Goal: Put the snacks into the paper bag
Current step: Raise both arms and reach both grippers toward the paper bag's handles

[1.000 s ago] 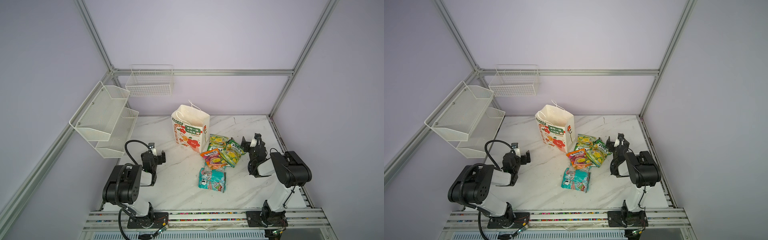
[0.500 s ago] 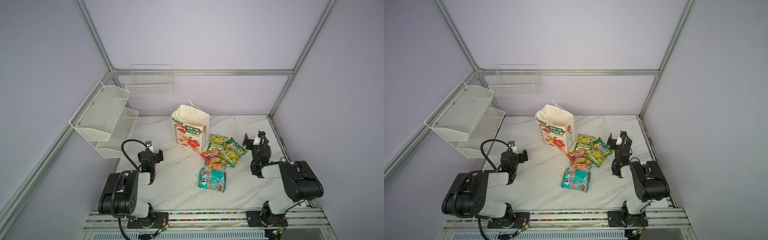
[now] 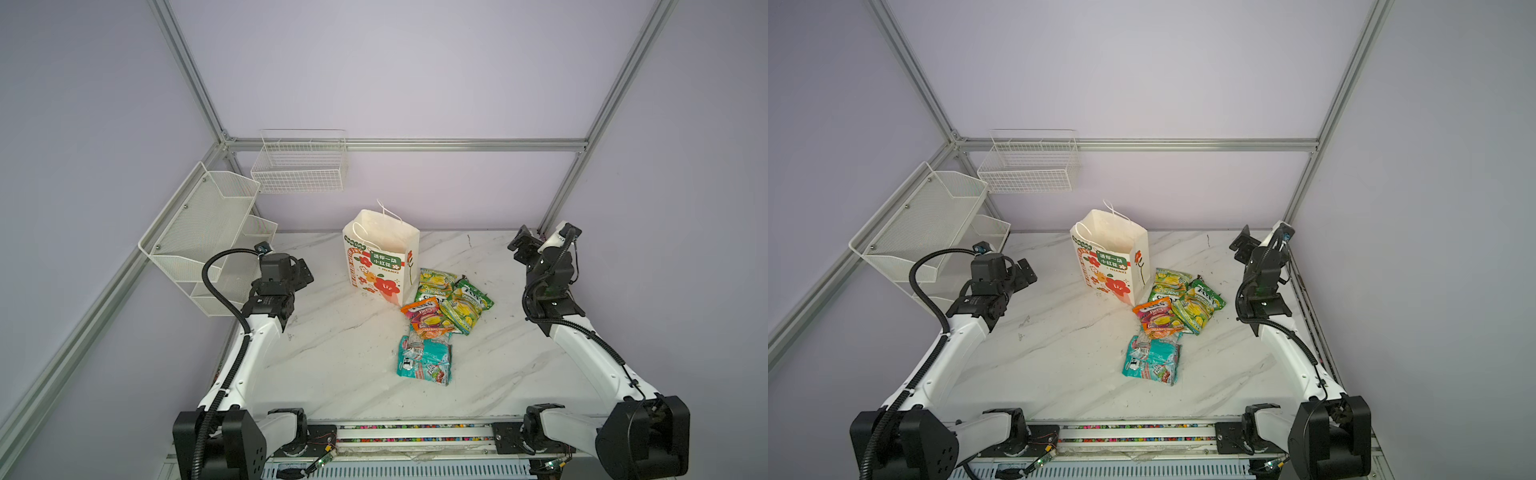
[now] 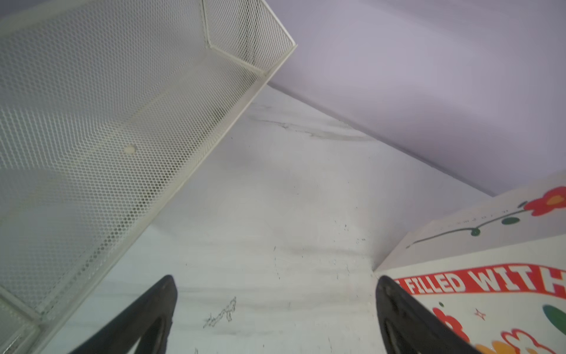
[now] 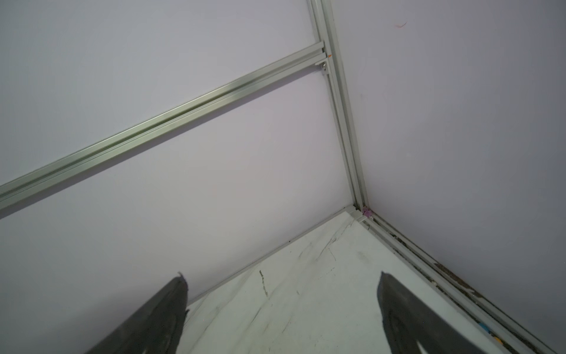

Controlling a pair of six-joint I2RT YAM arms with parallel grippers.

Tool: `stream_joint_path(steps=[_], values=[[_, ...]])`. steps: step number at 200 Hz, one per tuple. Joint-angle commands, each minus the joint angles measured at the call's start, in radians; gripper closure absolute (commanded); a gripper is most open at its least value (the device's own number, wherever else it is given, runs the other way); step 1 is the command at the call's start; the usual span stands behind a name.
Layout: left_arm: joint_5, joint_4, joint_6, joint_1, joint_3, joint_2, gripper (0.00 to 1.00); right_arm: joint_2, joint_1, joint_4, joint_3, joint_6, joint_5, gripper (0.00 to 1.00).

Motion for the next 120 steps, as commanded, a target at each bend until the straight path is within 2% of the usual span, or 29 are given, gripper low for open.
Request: stream_joint_path(steps=[1,24,44,71,88,120], values=[[0.063,-0.204,-0.088,-0.028,0.15,-0.072,0.0,-0.028,0.006,-0.222,0.032,0.16,-0.062,0.03],[0.076,-0.295,-0.114,-0.084,0.258,-0.083,0.0,0.028,0.006,-0.317,0.151,0.178,-0.224,0.03],[0.104,-0.337,-0.153,-0.152,0.333,-0.067,0.0,0.153,0.006,-0.427,0.325,0.16,-0.437,0.03],[0.104,-0.364,-0.2,-0.263,0.429,-0.017,0.0,0.268,0.024,-0.454,0.463,0.13,-0.594,0.03],[0.108,-0.379,-0.228,-0.319,0.495,0.029,0.0,0.339,0.053,-0.483,0.551,0.093,-0.646,0.03],[0.099,-0.419,-0.288,-0.409,0.613,0.121,0.0,0.506,0.161,-0.613,0.76,-0.003,-0.64,0.03]])
